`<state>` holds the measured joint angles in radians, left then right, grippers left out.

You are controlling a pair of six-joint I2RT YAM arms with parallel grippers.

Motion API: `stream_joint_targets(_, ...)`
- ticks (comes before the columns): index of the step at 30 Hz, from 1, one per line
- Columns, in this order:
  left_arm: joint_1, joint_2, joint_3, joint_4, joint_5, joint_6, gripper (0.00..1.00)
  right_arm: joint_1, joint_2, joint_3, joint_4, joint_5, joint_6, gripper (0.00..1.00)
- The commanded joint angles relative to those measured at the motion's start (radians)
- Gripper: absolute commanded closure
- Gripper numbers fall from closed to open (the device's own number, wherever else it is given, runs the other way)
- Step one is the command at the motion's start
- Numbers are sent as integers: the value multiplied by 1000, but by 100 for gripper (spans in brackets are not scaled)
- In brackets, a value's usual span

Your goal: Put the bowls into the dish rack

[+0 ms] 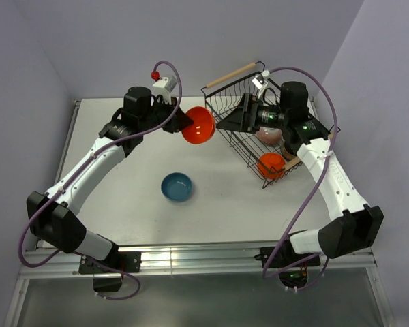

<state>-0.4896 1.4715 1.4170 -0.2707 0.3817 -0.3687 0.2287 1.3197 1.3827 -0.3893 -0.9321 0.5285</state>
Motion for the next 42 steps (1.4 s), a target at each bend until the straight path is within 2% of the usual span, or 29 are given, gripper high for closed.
stream_joint_targets(1,-1,-27,10,64,49,-10,100,32,36,-25,72,33,54,0)
stream_joint_targets(5,0,-28,-4,82,68,-24,100,60,73,-16,67,56,59,0)
stream_joint_targets(12,-1,-34,-20,91,97,-38,100,70,99,-5,102,15,83,0)
stream_joint_targets(24,0,-17,-33,130,140,-104,100,86,107,-63,187,-77,169,6)
stream_joint_targets(27,0,-13,-33,137,152,-111,100,86,110,-67,204,-86,185,9)
stream_joint_targets(30,-1,-8,-32,137,157,-115,100,86,119,-65,230,-106,214,20)
stream_joint_targets(34,0,-10,-36,140,155,-118,100,86,125,-79,256,-126,244,26)
stream_joint_targets(42,-1,-7,-41,140,154,-116,100,92,131,-77,244,-123,238,30)
